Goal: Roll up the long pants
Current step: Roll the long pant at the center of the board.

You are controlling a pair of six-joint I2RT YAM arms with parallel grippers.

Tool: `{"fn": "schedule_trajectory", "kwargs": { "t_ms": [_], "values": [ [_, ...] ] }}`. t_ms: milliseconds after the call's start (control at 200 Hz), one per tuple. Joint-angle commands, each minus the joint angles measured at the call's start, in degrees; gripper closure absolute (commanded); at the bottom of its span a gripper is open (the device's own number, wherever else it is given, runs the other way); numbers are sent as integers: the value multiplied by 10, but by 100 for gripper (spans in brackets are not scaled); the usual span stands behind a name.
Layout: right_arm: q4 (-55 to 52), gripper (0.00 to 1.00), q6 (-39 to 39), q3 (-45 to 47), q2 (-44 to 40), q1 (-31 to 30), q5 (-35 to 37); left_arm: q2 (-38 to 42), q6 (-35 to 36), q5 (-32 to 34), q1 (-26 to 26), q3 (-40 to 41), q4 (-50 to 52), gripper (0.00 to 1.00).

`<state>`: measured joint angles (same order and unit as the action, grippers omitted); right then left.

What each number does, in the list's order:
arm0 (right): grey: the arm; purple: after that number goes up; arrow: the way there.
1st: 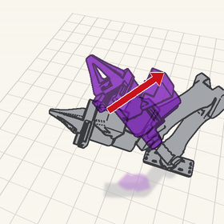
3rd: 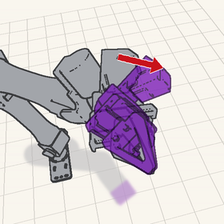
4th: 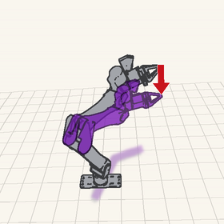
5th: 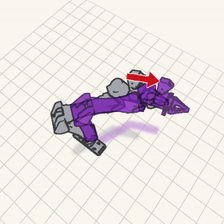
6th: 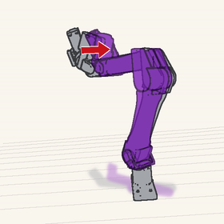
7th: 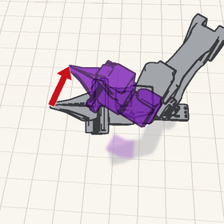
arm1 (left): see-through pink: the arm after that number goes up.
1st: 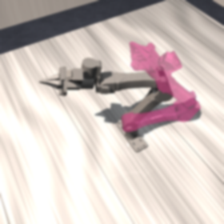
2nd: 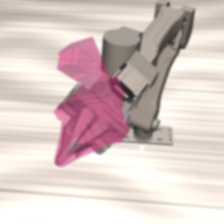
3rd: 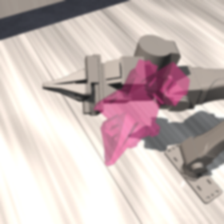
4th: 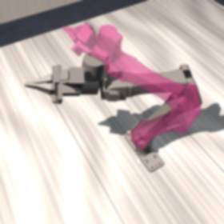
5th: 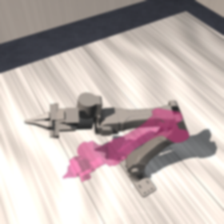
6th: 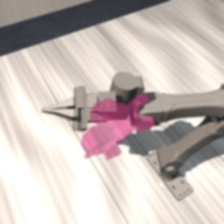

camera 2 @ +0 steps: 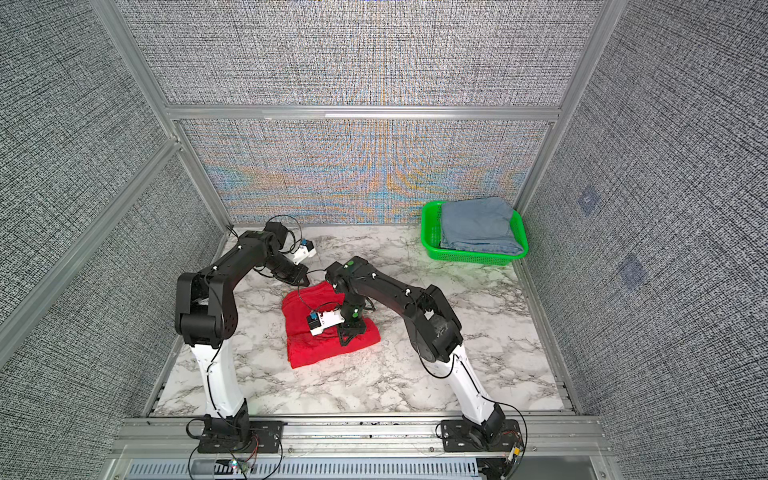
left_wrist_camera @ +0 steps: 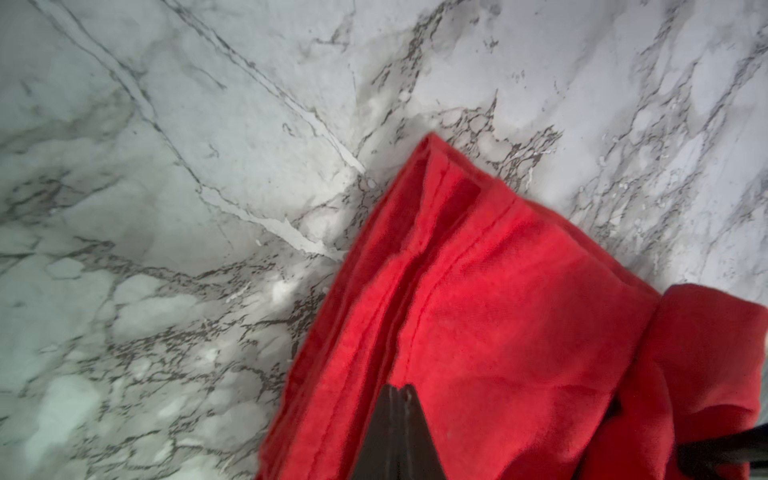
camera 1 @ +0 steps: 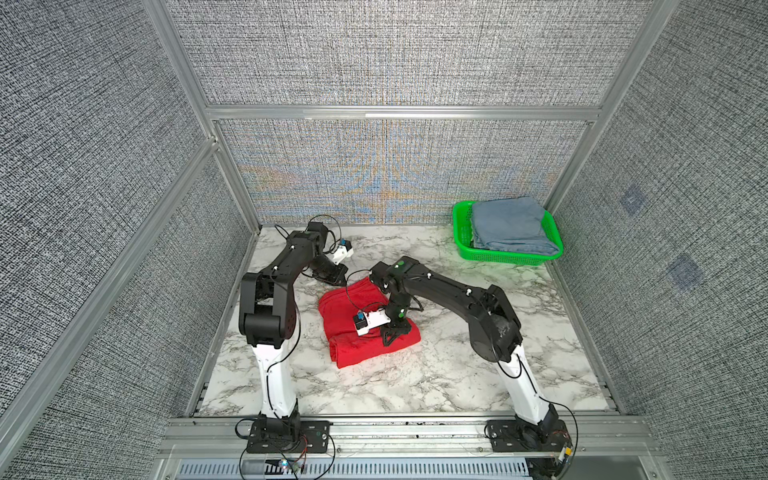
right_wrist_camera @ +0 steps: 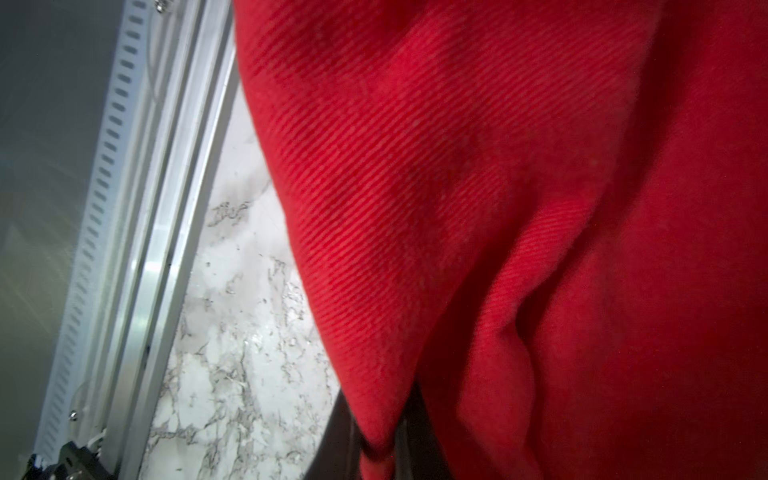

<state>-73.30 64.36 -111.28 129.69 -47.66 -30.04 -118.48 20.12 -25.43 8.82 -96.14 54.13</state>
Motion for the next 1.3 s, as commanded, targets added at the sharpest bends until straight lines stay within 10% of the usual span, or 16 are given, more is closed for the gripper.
{"fn": "schedule_trajectory", "kwargs": {
  "t_ms": [0, 1296],
  "values": [
    [-19, 100, 10, 27, -10, -10, -63, 8, 20, -27, -1, -1, 7, 98],
    [31, 100, -24, -201, 162, -40, 41, -9, 36, 43, 4, 60, -7, 98]
  ]
}}
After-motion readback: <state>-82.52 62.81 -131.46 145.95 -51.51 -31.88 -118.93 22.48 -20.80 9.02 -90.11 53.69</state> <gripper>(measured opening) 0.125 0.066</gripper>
